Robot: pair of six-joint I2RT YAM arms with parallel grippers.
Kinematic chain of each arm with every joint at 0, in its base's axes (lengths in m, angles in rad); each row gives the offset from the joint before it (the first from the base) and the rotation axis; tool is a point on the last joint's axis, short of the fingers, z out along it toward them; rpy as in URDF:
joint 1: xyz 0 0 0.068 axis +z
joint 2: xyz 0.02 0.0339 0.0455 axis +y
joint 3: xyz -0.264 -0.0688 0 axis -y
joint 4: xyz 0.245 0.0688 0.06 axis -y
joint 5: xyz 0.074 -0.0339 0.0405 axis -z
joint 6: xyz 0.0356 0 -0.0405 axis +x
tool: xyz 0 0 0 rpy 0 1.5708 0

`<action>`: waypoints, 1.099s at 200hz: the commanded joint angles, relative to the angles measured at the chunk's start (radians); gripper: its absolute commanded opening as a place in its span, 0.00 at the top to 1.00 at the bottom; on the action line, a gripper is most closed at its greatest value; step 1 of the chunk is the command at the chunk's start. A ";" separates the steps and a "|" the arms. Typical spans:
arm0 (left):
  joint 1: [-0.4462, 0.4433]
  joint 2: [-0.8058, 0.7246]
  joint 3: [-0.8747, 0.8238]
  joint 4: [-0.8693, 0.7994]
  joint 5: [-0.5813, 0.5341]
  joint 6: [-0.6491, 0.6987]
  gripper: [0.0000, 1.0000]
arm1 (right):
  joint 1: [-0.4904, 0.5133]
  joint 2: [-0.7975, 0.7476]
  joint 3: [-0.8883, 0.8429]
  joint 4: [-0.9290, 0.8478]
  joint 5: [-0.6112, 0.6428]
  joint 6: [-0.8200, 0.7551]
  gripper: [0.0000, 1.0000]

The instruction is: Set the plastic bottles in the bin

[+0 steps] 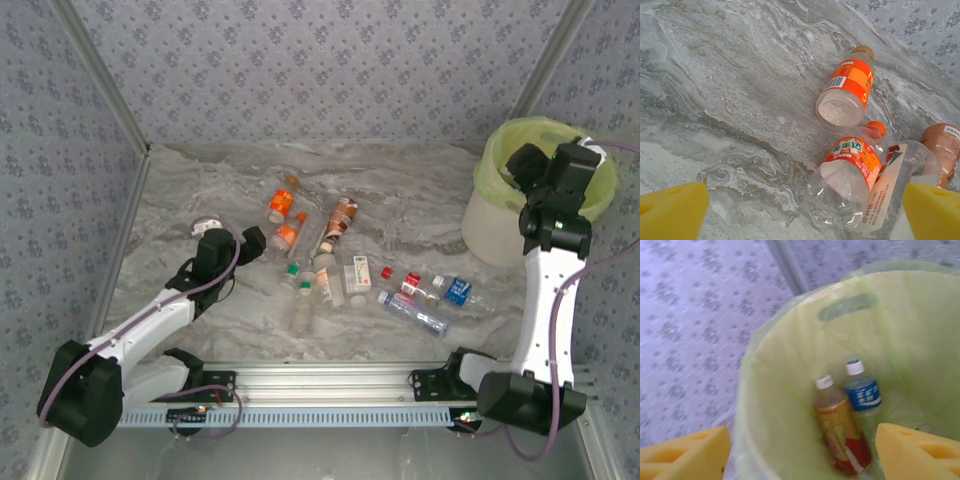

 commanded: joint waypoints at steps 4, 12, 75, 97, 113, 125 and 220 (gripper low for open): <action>0.009 -0.019 0.017 -0.014 0.029 -0.005 0.00 | 0.054 -0.052 0.010 -0.133 -0.046 -0.098 0.21; 0.010 -0.022 0.015 -0.015 0.030 -0.007 0.00 | 0.075 -0.066 0.002 -0.158 -0.054 -0.111 0.21; 0.021 -0.068 -0.025 -0.017 0.003 -0.029 0.01 | 0.246 -0.100 -0.130 -0.485 0.000 -0.242 0.20; 0.031 -0.078 -0.032 -0.022 -0.001 -0.028 0.00 | 0.258 -0.099 -0.202 -0.528 -0.024 -0.369 0.19; 0.044 -0.079 -0.030 -0.031 -0.001 -0.029 0.00 | 0.261 -0.090 -0.234 -0.534 -0.044 -0.451 0.18; 0.054 -0.082 -0.026 -0.035 0.007 -0.025 0.00 | 0.261 -0.078 -0.250 -0.540 -0.027 -0.506 0.17; 0.118 -0.213 -0.055 -0.098 0.049 0.010 0.00 | 0.361 0.075 -0.307 -0.729 0.119 -0.938 0.10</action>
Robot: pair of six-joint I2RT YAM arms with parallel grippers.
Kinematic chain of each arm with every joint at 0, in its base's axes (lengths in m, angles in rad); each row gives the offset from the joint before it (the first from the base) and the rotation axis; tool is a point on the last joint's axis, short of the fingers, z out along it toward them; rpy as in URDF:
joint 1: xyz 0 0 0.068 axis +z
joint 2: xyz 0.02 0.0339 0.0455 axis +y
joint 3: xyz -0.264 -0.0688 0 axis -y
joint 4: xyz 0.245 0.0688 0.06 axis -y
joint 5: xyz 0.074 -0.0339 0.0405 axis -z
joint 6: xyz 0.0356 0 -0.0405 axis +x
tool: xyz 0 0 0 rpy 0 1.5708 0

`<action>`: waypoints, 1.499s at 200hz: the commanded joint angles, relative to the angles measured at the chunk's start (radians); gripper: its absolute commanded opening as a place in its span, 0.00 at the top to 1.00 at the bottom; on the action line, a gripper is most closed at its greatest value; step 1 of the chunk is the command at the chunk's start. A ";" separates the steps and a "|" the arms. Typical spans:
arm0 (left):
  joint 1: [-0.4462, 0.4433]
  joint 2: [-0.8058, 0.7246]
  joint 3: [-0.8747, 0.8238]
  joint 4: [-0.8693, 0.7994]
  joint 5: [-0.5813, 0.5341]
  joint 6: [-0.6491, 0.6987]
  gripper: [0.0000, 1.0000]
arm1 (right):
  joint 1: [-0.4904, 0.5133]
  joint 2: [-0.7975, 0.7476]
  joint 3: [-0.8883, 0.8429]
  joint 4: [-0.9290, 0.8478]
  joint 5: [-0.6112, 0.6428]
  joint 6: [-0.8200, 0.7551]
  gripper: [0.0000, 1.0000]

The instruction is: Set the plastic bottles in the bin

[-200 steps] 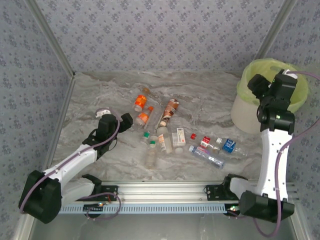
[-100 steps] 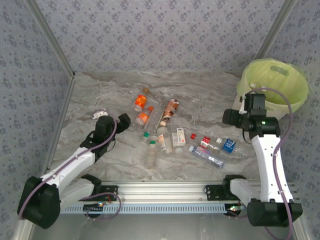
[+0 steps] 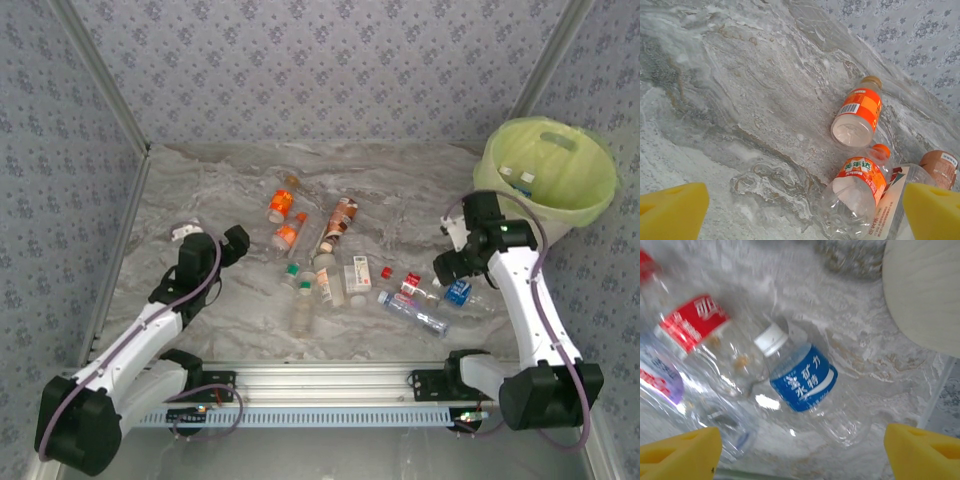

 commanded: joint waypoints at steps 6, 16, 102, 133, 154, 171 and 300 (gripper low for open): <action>0.020 -0.048 -0.008 -0.039 0.031 0.026 0.01 | 0.026 0.044 -0.055 -0.095 0.085 -0.140 0.02; 0.021 -0.059 0.005 -0.072 0.026 0.038 0.01 | 0.034 0.056 -0.074 -0.061 0.124 -0.141 0.00; -0.001 -0.082 -0.007 0.110 0.479 0.337 0.01 | -0.061 0.177 -0.155 0.052 -0.022 -0.440 0.00; -0.104 -0.078 0.009 0.128 0.537 0.435 0.01 | -0.117 0.209 -0.204 0.168 -0.013 -0.556 0.00; -0.120 -0.068 0.005 0.137 0.542 0.437 0.00 | -0.174 0.231 -0.243 0.241 -0.026 -0.647 0.00; -0.120 -0.059 -0.001 0.149 0.541 0.435 0.01 | -0.192 0.259 -0.267 0.290 -0.013 -0.696 0.01; -0.120 -0.050 -0.021 0.137 0.477 0.419 0.01 | -0.238 0.434 -0.362 0.568 -0.017 -0.803 0.08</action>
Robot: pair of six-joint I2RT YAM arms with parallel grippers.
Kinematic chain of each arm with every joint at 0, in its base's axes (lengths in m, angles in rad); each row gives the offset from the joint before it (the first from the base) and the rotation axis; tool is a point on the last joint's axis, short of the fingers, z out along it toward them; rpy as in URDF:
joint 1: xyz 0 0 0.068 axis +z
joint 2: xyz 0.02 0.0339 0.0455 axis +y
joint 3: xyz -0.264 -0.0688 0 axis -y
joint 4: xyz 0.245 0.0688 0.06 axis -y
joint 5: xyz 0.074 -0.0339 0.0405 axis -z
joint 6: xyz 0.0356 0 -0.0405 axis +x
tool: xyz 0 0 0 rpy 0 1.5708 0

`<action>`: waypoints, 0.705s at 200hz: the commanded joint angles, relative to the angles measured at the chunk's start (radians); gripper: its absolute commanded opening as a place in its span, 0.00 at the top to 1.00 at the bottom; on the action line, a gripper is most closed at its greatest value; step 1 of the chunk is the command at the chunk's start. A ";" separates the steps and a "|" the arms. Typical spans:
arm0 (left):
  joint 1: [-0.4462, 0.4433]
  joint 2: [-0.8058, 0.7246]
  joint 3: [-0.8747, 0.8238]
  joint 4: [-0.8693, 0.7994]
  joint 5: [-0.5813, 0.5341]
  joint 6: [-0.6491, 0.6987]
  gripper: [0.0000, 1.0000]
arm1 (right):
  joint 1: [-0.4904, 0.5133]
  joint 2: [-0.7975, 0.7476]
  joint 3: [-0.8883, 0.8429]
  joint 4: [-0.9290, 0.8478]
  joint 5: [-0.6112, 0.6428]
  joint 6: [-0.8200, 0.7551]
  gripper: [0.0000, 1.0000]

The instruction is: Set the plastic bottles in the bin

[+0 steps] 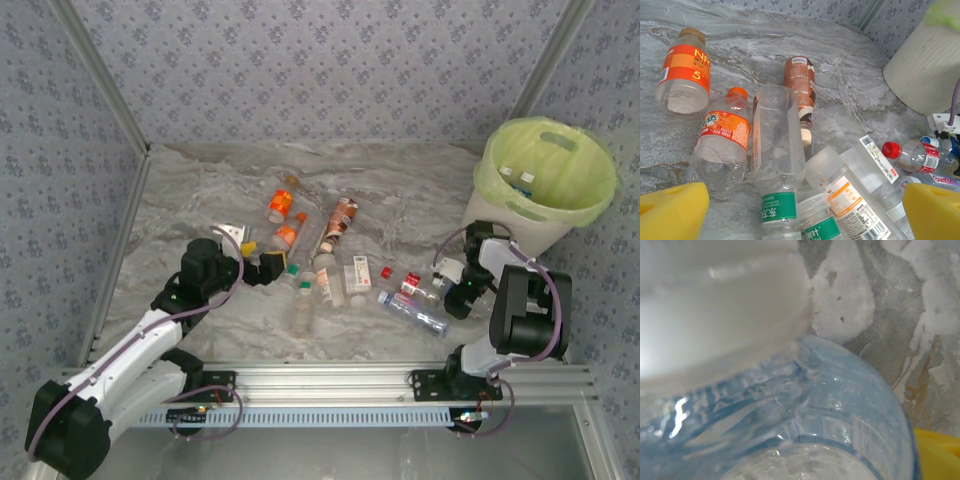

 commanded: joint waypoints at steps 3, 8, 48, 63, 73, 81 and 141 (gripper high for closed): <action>0.000 -0.009 -0.003 0.020 -0.021 0.010 0.01 | 0.002 0.054 -0.036 0.131 -0.013 -0.077 0.10; 0.000 -0.009 -0.005 0.019 -0.024 0.009 0.00 | 0.002 0.051 -0.038 0.130 -0.008 -0.074 0.13; 0.000 0.002 -0.007 0.010 -0.026 0.005 0.00 | -0.015 -0.009 -0.050 0.132 -0.025 -0.076 0.19; 0.000 0.003 -0.008 0.011 -0.031 0.003 0.00 | -0.015 -0.033 -0.052 0.129 -0.031 -0.080 0.24; 0.000 0.003 -0.009 0.012 -0.036 0.003 0.01 | -0.014 -0.045 -0.051 0.130 -0.028 -0.080 0.27; 0.000 0.004 -0.009 0.012 -0.040 0.000 0.00 | -0.008 -0.058 -0.046 0.118 -0.021 -0.079 0.29; 0.000 0.020 -0.006 0.010 -0.063 0.005 0.01 | -0.005 -0.147 0.006 0.074 -0.023 -0.024 0.42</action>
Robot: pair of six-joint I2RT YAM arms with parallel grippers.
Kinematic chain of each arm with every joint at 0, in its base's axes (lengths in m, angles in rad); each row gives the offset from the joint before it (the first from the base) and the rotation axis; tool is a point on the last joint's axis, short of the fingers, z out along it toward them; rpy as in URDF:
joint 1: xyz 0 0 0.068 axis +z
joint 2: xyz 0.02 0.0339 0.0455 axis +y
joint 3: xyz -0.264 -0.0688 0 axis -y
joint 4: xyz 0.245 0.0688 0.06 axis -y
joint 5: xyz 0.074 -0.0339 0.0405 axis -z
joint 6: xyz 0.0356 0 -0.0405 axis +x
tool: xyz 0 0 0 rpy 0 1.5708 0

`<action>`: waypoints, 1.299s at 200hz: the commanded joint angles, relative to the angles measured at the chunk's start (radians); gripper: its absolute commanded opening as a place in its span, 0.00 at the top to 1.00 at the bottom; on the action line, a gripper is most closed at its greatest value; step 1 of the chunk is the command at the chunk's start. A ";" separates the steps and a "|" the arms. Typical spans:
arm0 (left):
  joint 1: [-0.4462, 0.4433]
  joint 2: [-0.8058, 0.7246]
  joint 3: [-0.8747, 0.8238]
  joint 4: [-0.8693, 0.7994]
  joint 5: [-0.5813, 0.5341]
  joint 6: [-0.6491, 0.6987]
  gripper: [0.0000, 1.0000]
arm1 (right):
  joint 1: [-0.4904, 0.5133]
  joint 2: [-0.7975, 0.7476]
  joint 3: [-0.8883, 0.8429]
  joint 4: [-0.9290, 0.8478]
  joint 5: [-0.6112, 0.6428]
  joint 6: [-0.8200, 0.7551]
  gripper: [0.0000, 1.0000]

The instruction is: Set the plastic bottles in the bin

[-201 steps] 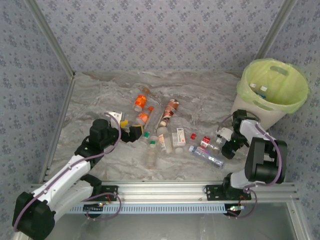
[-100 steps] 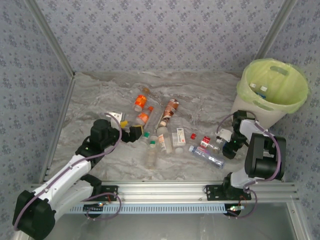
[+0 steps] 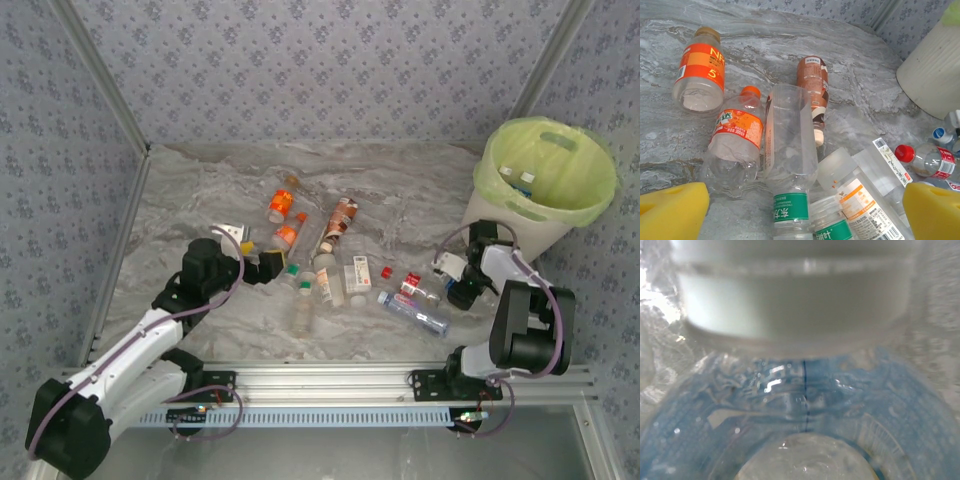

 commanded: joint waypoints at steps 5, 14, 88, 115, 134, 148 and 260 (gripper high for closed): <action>0.000 0.009 -0.004 0.013 -0.017 0.005 0.01 | 0.003 -0.048 0.039 -0.002 0.012 -0.008 0.43; 0.000 0.013 -0.004 0.012 -0.024 0.005 0.01 | 0.009 -0.064 0.041 -0.004 0.011 -0.008 0.43; 0.003 0.027 0.009 -0.024 -0.200 -0.045 0.00 | 0.157 -0.203 0.170 -0.144 -0.022 0.167 0.47; 0.008 0.035 0.016 -0.028 -0.250 -0.065 0.00 | 0.268 -0.266 0.215 -0.088 -0.075 0.264 0.46; 0.012 0.058 0.015 -0.001 -0.264 -0.084 0.00 | 0.300 -0.292 0.252 0.007 -0.183 0.383 0.46; 0.013 0.081 0.023 0.017 -0.274 -0.093 0.00 | 0.316 -0.304 0.260 0.112 -0.251 0.457 0.45; 0.037 0.383 0.286 -0.136 -0.336 -0.276 0.00 | 0.357 -0.282 0.446 0.555 -0.076 1.039 0.40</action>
